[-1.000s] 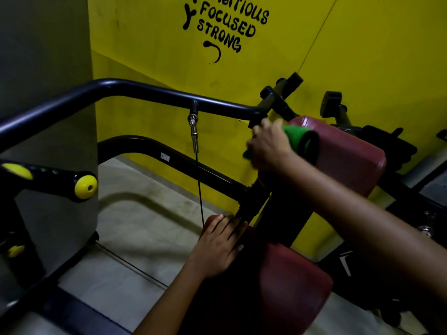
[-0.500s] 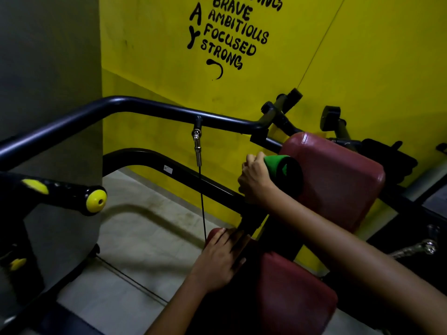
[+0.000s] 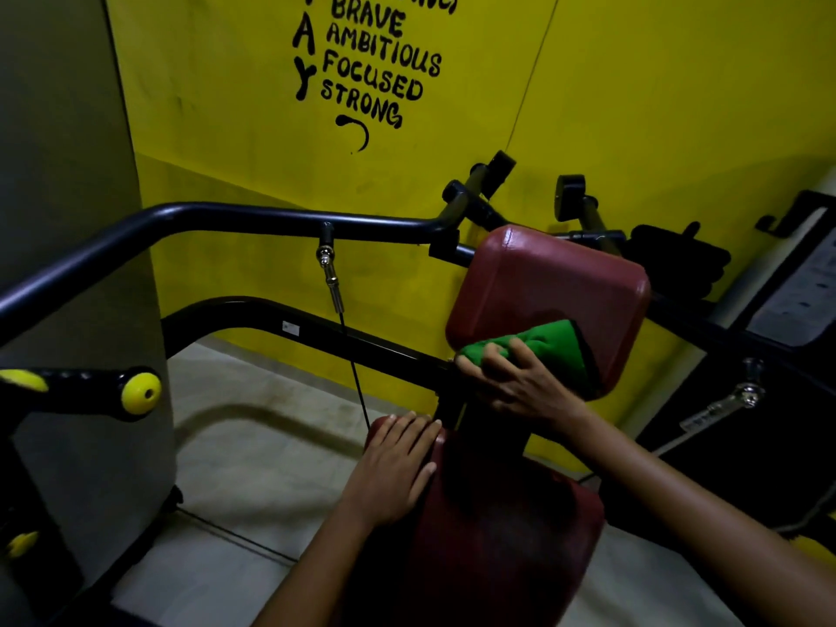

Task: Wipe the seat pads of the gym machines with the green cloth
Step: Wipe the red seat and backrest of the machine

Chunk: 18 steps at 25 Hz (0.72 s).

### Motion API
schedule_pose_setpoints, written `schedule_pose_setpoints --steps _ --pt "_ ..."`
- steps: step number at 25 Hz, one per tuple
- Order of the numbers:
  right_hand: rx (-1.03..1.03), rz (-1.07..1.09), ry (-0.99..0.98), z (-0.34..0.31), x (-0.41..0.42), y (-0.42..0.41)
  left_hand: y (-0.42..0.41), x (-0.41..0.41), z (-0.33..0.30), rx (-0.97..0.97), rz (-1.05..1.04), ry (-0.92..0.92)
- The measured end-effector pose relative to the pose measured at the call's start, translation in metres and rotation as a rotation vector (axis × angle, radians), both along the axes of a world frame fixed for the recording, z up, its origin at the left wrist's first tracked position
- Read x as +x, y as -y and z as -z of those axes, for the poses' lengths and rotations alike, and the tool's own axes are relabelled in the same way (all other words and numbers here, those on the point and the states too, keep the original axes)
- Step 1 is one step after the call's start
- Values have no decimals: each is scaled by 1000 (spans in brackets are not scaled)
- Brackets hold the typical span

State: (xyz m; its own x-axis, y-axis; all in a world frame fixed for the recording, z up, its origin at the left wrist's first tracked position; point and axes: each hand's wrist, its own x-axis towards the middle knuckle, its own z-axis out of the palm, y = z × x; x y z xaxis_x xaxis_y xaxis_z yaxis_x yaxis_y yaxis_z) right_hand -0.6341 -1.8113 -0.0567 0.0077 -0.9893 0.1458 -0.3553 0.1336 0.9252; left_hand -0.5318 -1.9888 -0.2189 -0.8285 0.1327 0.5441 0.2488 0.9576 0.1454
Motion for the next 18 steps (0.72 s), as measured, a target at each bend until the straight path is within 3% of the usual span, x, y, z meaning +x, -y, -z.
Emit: schedule_pose_setpoints --steps 4,8,13,18 --pt "-54 40 56 6 1 -71 -6 2 -1 28 -8 8" --pt "-128 126 129 6 12 -86 -5 0 0 20 16 -9" --pt "-308 191 230 26 26 -68 -5 -3 -32 100 14 186" --pt "-453 519 588 41 50 -47 -11 14 -53 301 -10 180"
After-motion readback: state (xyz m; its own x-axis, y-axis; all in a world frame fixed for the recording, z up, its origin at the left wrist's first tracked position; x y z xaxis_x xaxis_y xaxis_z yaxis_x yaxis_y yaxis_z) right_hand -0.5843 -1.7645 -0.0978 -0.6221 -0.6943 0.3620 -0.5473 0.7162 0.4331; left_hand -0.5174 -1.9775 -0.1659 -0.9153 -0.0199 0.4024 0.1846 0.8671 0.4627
